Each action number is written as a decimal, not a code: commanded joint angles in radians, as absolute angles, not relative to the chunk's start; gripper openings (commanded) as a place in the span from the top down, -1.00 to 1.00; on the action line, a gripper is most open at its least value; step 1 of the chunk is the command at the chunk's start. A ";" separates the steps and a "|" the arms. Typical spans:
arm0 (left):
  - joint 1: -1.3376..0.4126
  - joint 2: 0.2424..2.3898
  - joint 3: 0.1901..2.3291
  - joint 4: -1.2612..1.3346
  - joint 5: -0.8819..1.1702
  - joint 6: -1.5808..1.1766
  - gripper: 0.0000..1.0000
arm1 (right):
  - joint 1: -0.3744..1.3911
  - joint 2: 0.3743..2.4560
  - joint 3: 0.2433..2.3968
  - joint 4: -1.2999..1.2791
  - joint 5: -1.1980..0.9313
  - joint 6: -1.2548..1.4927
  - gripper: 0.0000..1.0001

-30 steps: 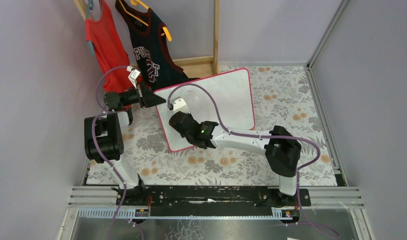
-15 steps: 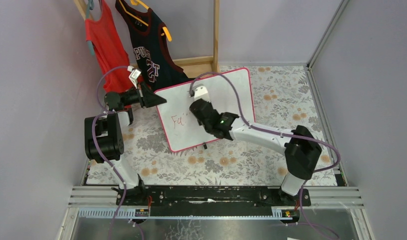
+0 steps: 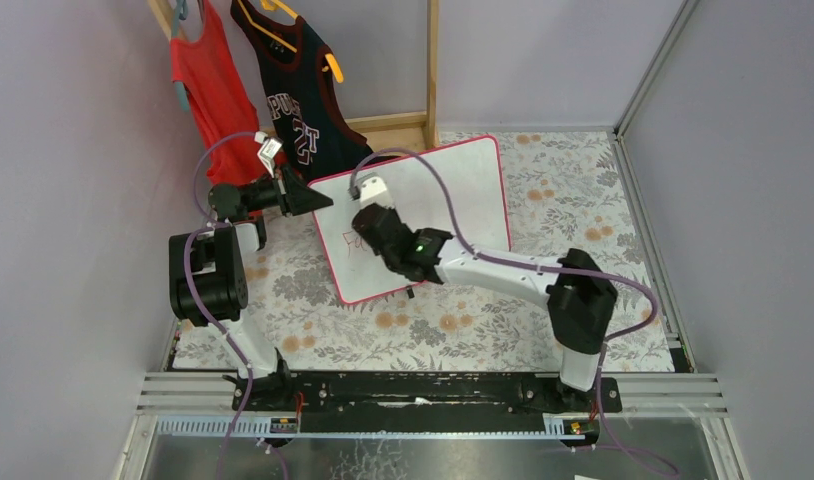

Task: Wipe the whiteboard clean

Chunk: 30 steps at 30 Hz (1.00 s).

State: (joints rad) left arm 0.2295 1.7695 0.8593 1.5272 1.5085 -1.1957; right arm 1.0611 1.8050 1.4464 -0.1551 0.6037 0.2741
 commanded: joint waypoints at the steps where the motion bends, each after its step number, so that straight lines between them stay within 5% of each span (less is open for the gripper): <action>1: 0.211 1.733 0.851 1.602 1.589 -1.243 1.00 | 1.147 1.906 1.552 -0.137 0.545 0.309 1.00; 13: 0.211 1.734 0.848 1.602 1.590 -1.242 1.00 | 1.196 1.980 1.653 -0.175 0.611 0.282 1.00; 30: 0.210 1.736 0.853 1.601 1.588 -1.242 1.00 | 0.983 1.676 1.346 -0.136 0.612 0.268 1.00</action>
State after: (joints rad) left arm 0.2295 1.7679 0.8566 1.5280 1.5078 -1.1946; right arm 0.9627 1.6901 1.3437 -0.1669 0.6270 0.2691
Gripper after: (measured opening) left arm 0.039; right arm 0.041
